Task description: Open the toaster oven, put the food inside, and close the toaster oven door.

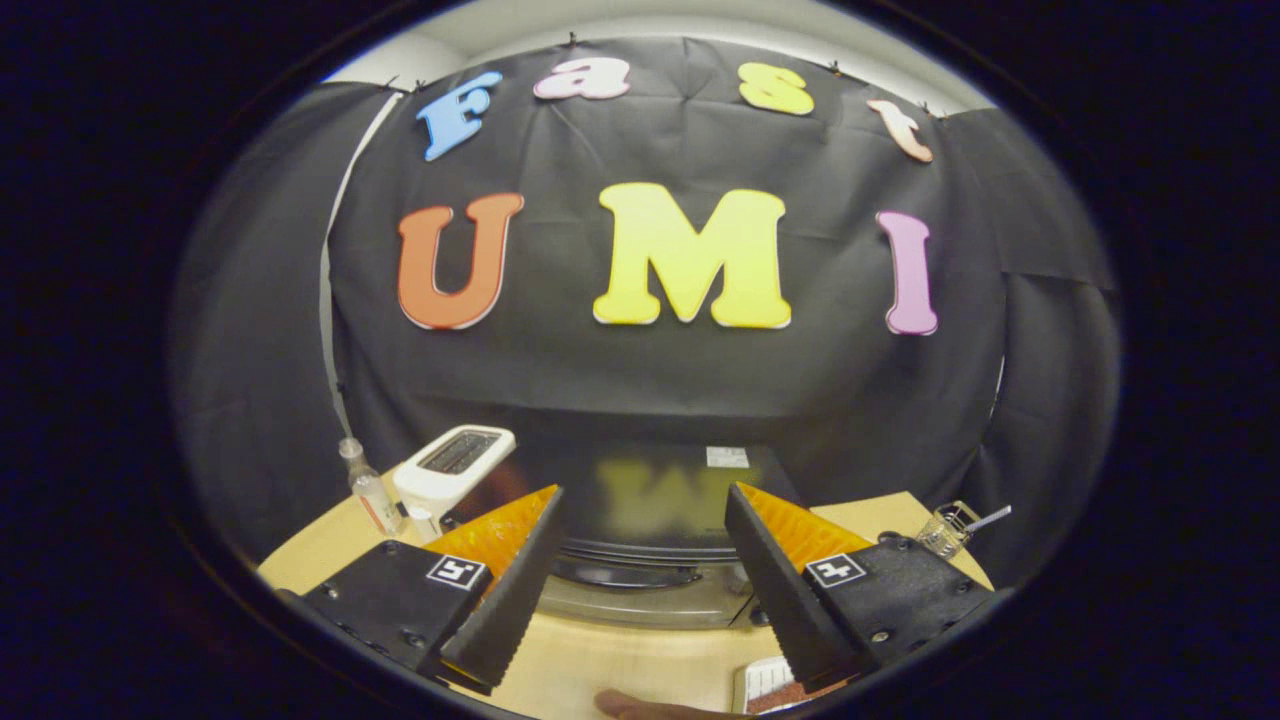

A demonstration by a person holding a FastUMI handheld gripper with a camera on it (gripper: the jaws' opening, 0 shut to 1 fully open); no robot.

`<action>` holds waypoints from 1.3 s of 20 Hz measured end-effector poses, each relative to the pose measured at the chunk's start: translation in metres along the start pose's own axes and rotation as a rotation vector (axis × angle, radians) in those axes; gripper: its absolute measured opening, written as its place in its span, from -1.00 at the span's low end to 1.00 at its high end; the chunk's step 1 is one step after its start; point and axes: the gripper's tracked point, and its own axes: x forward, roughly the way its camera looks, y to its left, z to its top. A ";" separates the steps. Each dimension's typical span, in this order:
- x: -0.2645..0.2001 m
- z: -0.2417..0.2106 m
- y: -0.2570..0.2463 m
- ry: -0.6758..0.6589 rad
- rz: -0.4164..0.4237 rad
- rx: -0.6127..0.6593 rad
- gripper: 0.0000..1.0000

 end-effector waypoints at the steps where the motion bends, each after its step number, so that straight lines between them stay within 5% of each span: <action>1: 0.012 -0.010 0.005 0.037 -0.003 -0.014 1.00; 9: 0.048 -0.043 0.013 0.165 -0.027 0.073 1.00; 26: -0.027 -0.087 0.017 0.216 -0.065 0.087 1.00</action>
